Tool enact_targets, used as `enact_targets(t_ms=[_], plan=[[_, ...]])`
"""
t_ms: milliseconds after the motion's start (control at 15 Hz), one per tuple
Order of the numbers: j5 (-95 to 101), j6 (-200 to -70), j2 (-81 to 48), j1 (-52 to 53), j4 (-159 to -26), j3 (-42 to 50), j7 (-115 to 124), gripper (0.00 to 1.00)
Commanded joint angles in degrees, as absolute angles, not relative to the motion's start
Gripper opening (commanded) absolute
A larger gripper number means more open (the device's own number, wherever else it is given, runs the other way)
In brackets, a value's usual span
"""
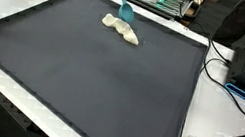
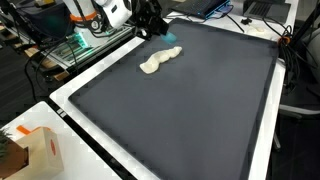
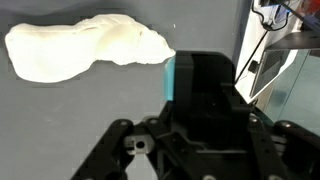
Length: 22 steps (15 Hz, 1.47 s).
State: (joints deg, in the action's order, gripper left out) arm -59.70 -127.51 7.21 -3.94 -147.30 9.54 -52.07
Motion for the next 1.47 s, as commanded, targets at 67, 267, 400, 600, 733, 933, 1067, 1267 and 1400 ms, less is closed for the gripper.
enact_targets(t_ms=[67, 267, 400, 600, 733, 933, 1067, 1267, 1400], plan=[[-62.6, -125.3, 6.1, -6.3, -147.6, 10.3, -54.1, 0.25], [-64.0, -125.5, 5.3, -7.2, -147.5, 10.5, -53.8, 0.25], [-64.8, -126.2, 5.1, -7.7, -147.7, 10.5, -53.1, 0.25], [-66.4, -126.9, 4.6, -8.3, -147.8, 10.6, -52.3, 0.25], [-67.6, -127.9, 4.5, -8.6, -147.9, 10.5, -51.6, 0.25], [-68.9, -131.1, 4.3, -8.7, -148.1, 10.0, -49.8, 0.25], [-68.4, -134.6, 4.4, -8.3, -148.2, 9.3, -47.3, 0.25], [-67.3, -141.0, 4.8, -7.5, -148.6, 8.0, -42.4, 0.25], [-66.1, -145.4, 5.2, -6.9, -149.1, 6.8, -38.6, 0.25]])
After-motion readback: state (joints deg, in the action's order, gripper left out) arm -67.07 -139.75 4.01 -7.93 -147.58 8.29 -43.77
